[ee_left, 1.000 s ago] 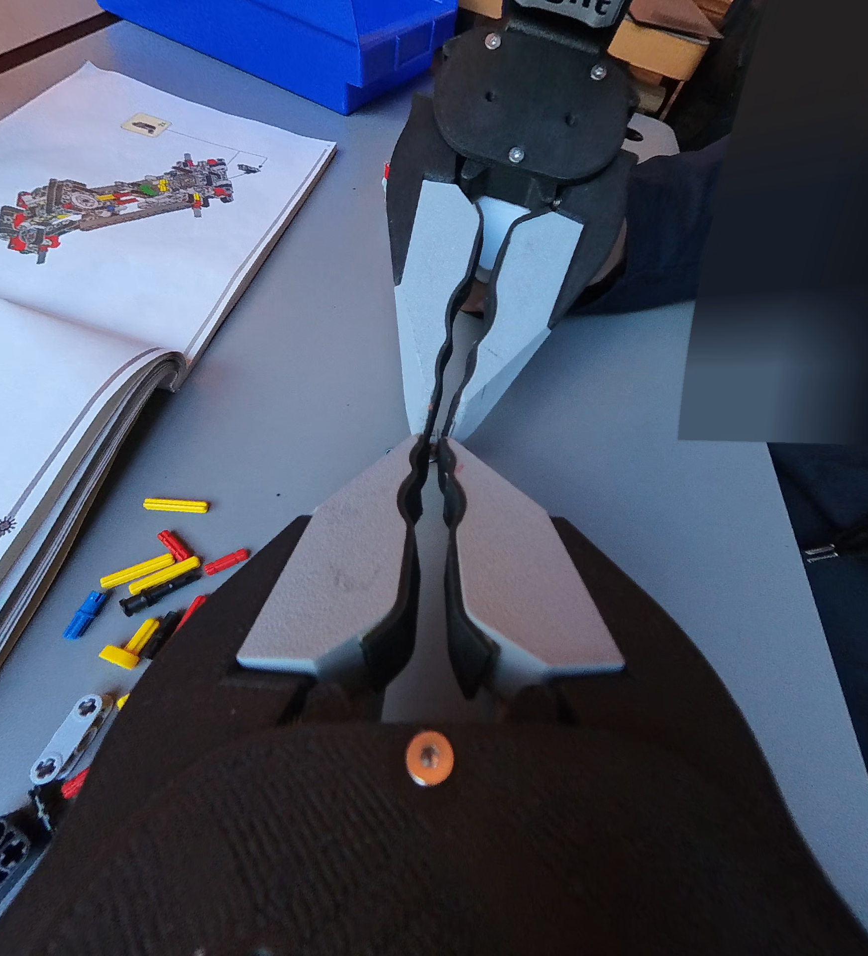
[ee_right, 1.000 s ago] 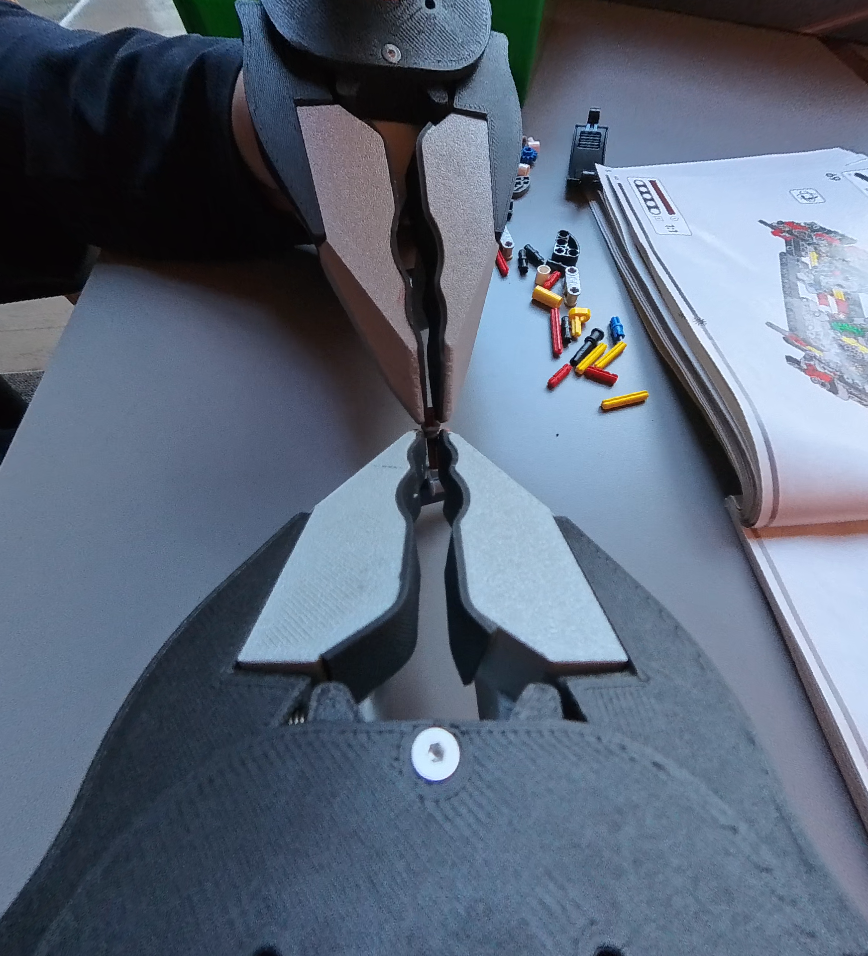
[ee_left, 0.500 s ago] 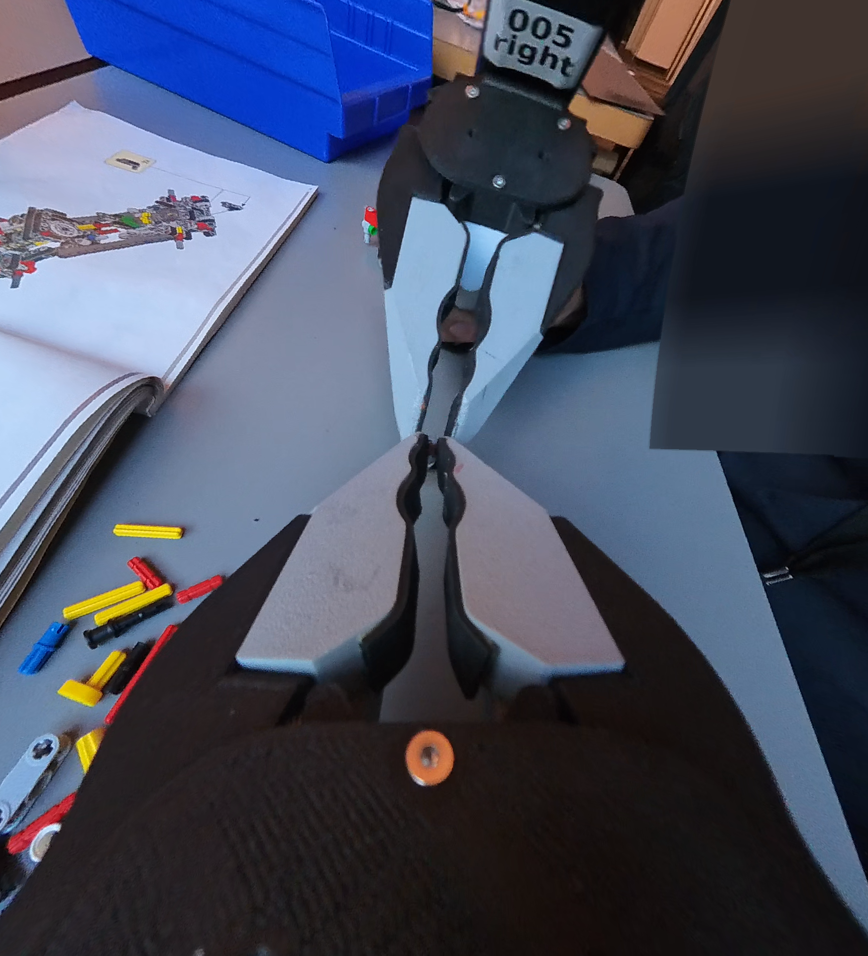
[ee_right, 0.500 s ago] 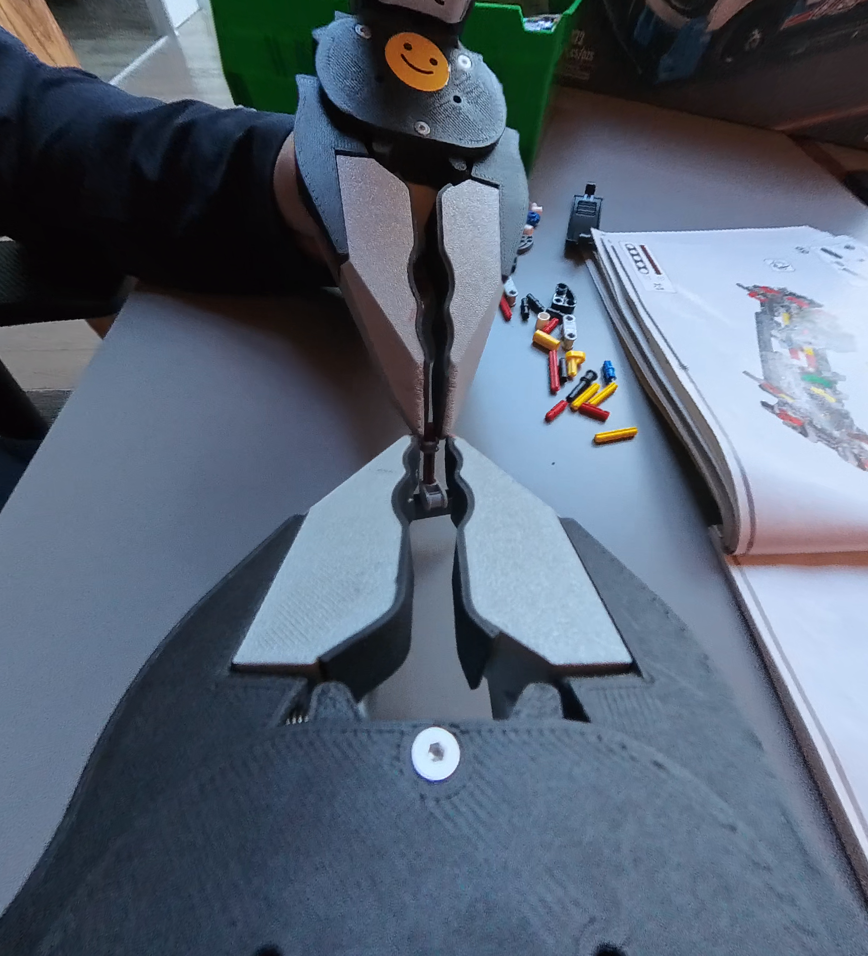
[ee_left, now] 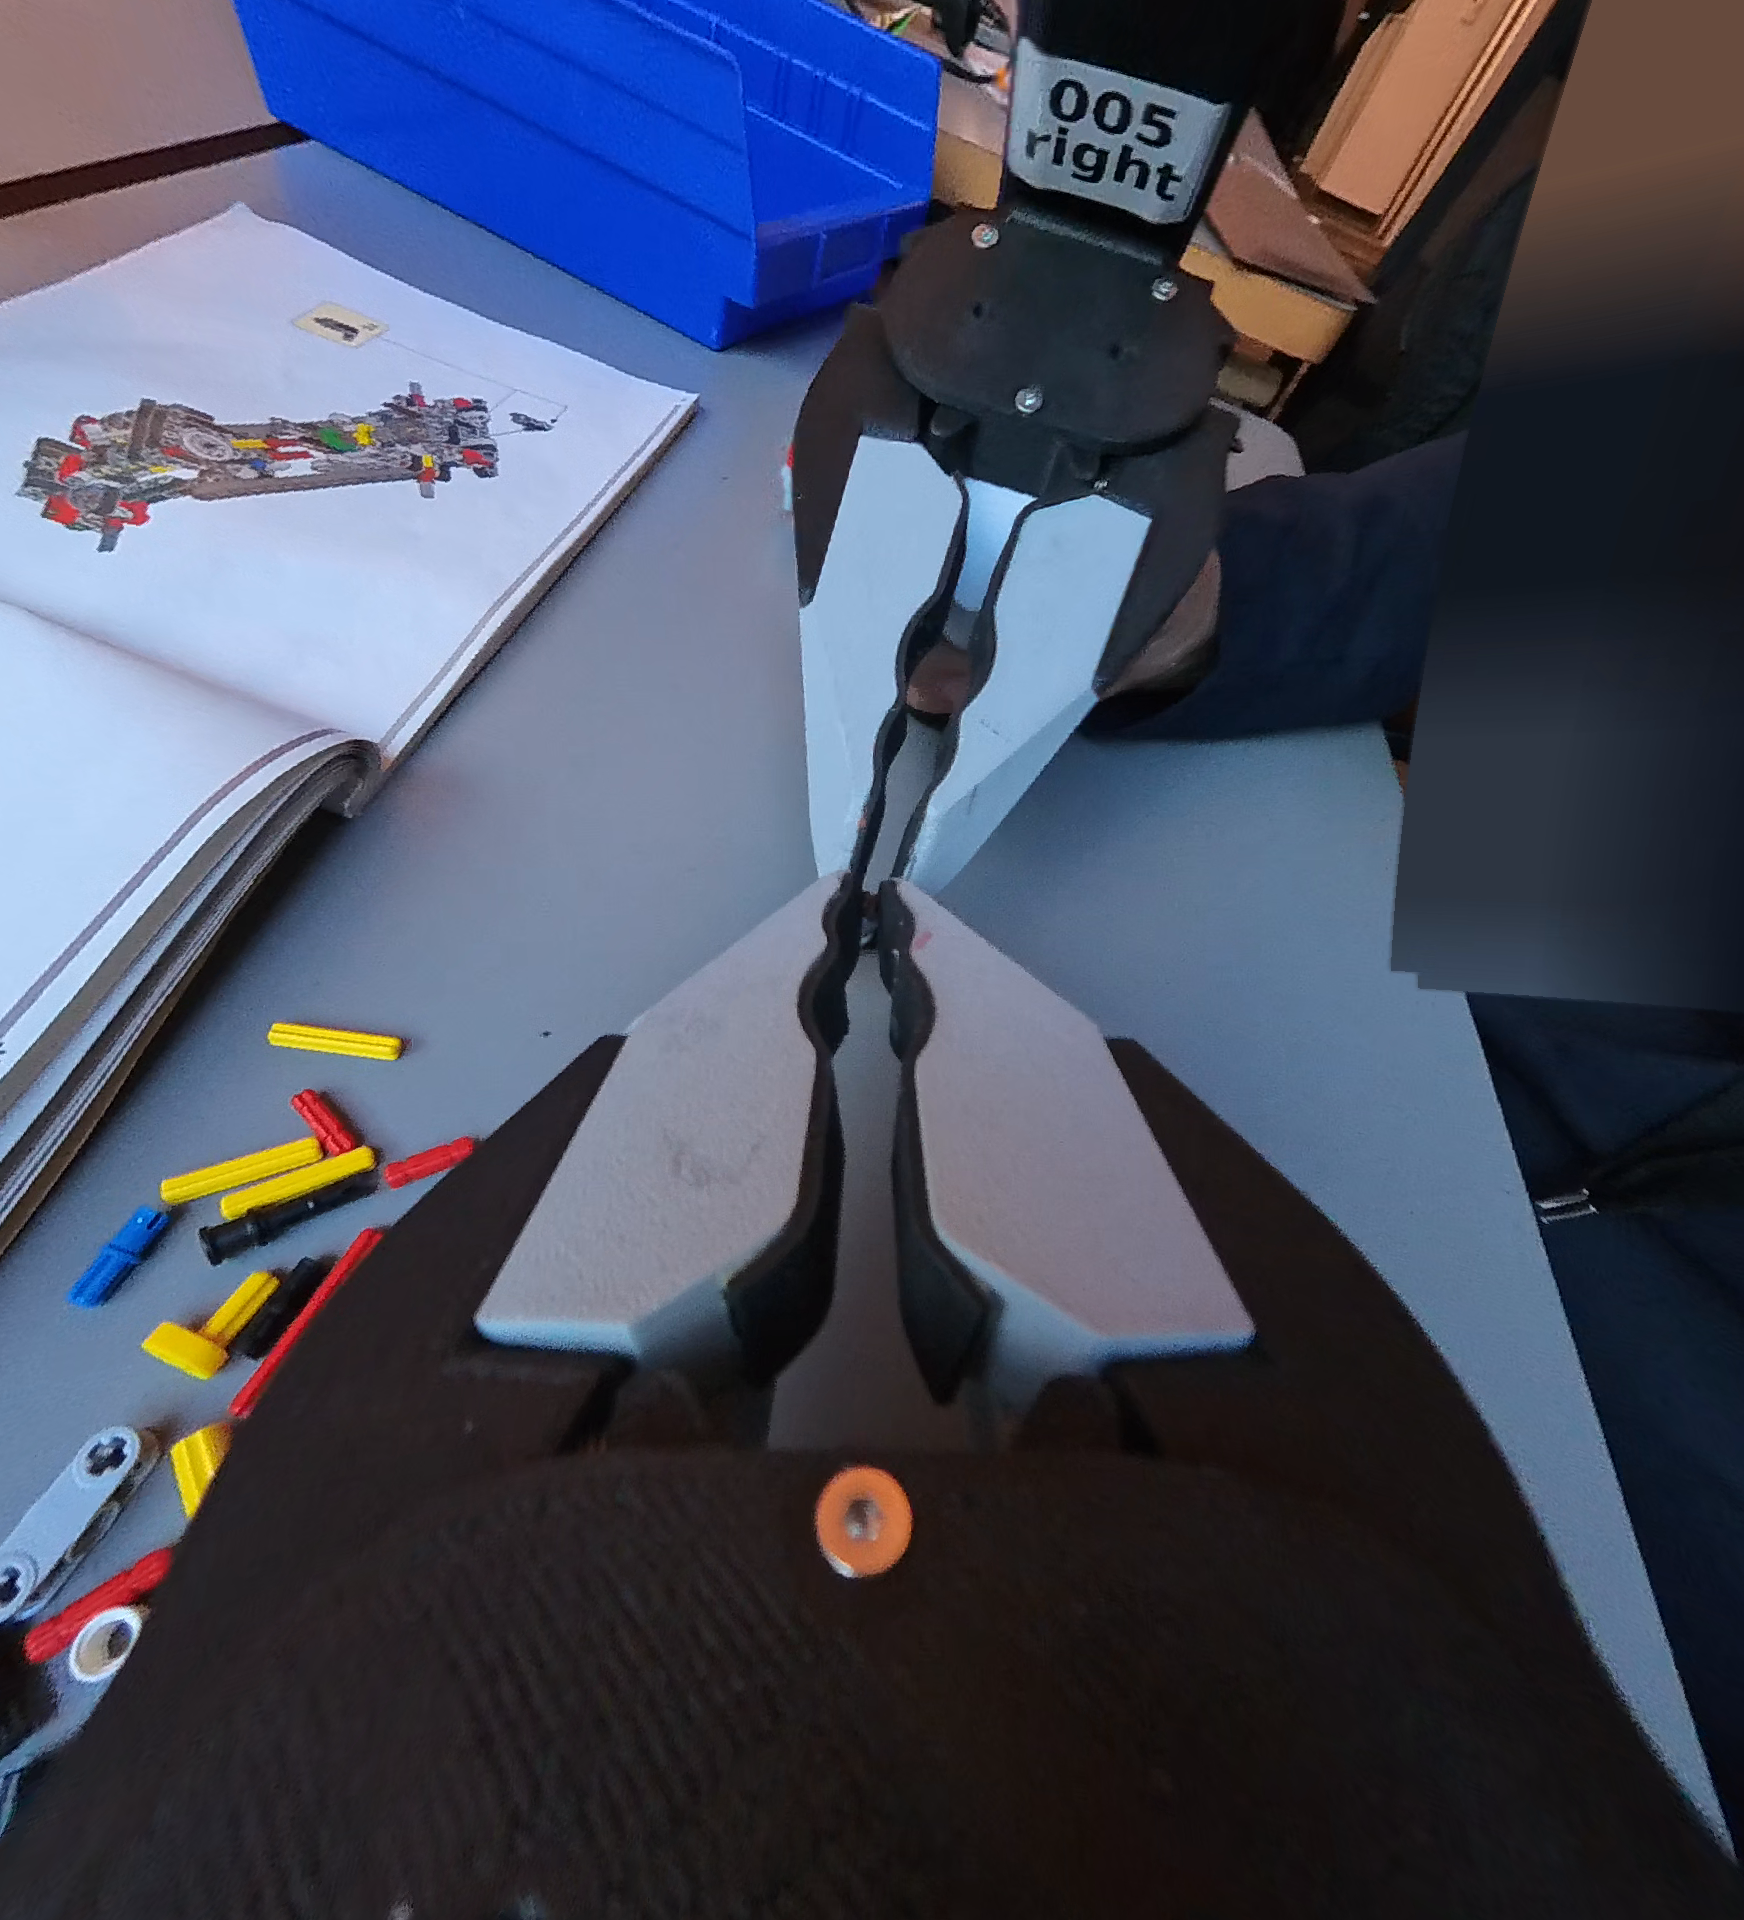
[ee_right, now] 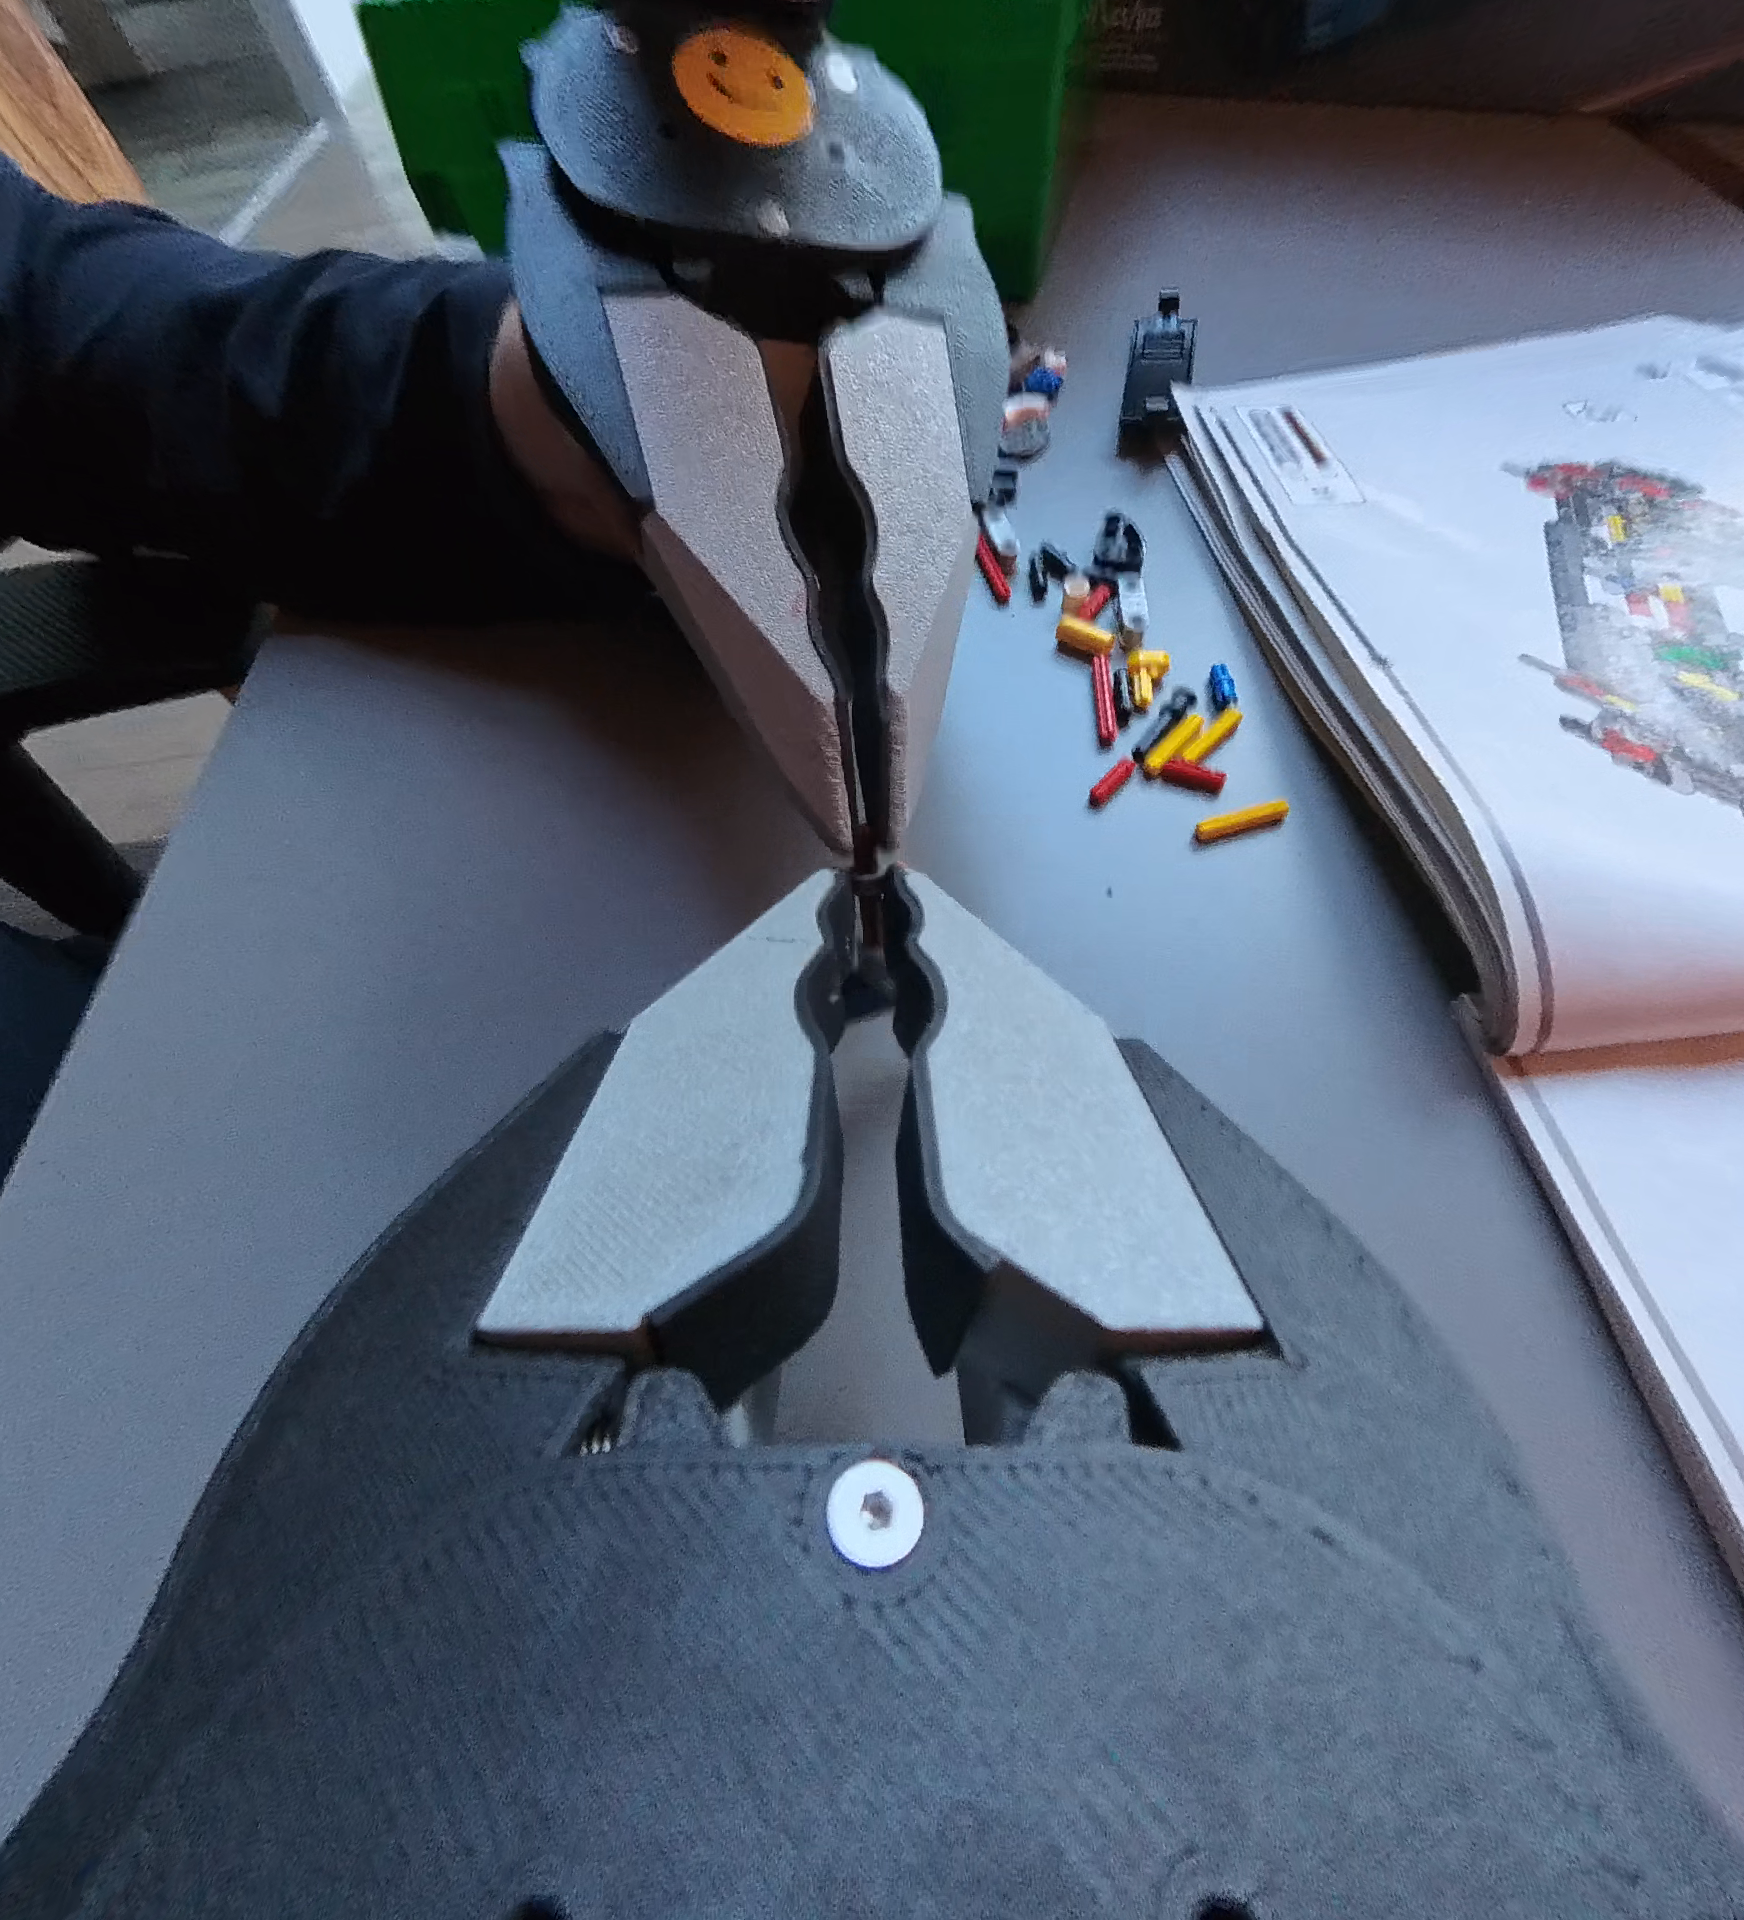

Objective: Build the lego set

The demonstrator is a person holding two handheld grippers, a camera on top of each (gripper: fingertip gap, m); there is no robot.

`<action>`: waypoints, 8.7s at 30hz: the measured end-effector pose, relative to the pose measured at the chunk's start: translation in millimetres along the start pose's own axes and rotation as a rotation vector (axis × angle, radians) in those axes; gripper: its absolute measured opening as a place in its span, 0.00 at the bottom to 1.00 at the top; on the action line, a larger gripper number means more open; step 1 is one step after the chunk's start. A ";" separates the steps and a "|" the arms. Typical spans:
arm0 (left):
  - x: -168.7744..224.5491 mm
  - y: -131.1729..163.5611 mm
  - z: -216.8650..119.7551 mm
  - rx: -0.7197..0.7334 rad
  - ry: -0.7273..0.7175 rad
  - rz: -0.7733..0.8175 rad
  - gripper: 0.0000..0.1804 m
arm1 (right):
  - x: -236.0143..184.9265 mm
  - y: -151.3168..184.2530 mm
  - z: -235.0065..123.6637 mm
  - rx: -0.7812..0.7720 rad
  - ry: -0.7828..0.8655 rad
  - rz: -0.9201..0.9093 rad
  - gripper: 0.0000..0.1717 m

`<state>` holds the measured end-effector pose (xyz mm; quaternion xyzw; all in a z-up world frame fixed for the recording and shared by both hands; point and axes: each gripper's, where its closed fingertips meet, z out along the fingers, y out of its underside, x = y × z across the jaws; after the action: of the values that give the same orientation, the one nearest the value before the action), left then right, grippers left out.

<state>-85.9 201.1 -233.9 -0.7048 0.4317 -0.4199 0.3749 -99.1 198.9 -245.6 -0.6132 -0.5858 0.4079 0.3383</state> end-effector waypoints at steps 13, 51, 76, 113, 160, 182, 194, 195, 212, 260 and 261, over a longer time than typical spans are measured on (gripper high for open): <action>-6.9 -2.2 -4.1 0.004 -0.039 0.043 0.01 | 5.1 0.5 -0.4 0.004 0.022 -0.015 0.02; -9.5 1.5 -1.3 -0.056 -0.107 0.070 0.00 | 9.1 9.4 7.5 -0.064 0.073 -0.082 0.02; -34.6 -20.5 -17.8 0.134 -0.139 -0.110 0.01 | 28.4 11.5 0.2 -0.075 0.221 -0.055 0.00; -51.0 -4.4 -21.9 -0.031 -0.329 0.049 0.00 | 31.9 -4.4 1.9 0.020 0.185 0.017 0.02; 76.0 -27.1 -7.3 0.126 0.576 -0.157 0.20 | -62.2 -59.7 -44.8 0.442 -0.496 -0.025 0.02; -6.2 -30.4 -6.5 0.117 -0.149 0.199 0.03 | 23.0 -44.4 -40.9 0.359 -0.006 0.174 0.22; -19.7 -31.2 1.1 0.038 -0.425 0.356 0.03 | 18.0 -50.0 -24.2 0.306 0.197 0.055 0.09; -19.5 -30.6 1.7 0.033 -0.428 0.364 0.03 | 17.3 -49.7 -24.2 0.303 0.194 0.048 0.08; 37.3 -15.8 2.9 0.040 0.084 0.266 0.03 | -40.2 -39.8 -29.9 0.198 -0.109 -0.323 0.07; -4.2 -29.2 -1.4 0.139 -0.142 0.210 0.03 | 6.0 -31.1 -30.8 0.245 0.048 -0.044 0.19; -8.5 -31.7 -4.0 0.156 -0.161 0.183 0.03 | 10.7 -30.2 -31.1 0.246 0.070 -0.023 0.19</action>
<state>-82.6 219.2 -206.5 -0.6625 0.4288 -0.3585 0.4987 -84.8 214.1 -206.1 -0.5743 -0.5263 0.4509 0.4358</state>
